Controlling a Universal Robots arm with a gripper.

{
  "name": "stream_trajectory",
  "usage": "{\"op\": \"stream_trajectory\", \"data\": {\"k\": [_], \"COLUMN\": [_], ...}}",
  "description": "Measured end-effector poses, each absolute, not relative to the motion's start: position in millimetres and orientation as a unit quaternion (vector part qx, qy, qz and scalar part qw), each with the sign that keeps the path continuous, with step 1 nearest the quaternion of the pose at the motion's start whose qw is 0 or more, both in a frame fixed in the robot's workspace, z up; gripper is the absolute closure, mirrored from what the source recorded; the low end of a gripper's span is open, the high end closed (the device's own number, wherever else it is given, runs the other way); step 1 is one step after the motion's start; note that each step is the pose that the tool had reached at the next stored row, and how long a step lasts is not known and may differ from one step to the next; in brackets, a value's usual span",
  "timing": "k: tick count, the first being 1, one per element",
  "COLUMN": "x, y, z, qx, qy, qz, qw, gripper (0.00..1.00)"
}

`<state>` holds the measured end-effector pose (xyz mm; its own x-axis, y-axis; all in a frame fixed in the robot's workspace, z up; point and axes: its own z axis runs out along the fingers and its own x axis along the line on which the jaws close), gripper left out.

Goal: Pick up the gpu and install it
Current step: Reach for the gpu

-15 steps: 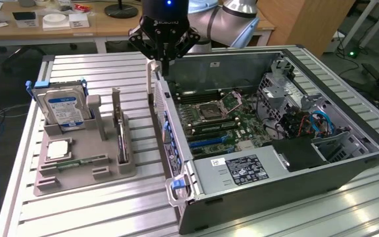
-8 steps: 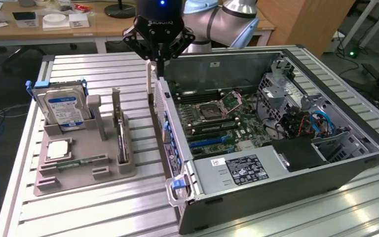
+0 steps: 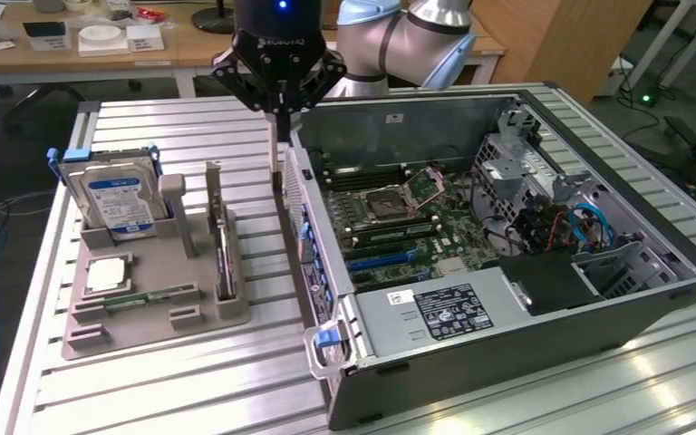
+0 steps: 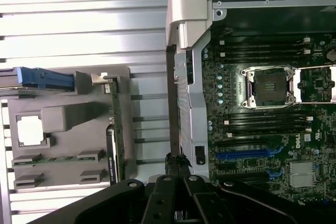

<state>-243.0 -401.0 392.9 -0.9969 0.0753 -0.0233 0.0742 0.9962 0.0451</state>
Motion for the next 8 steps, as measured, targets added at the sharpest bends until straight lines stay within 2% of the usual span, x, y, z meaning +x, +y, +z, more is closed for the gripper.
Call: {"op": "stream_trajectory", "data": {"k": [8], "x": [-254.4], "y": [-401.3], "z": [392.8], "qx": [0.037], "qy": [0.999], "qz": [0.022], "qw": [0.013], "gripper": [0.90]}}
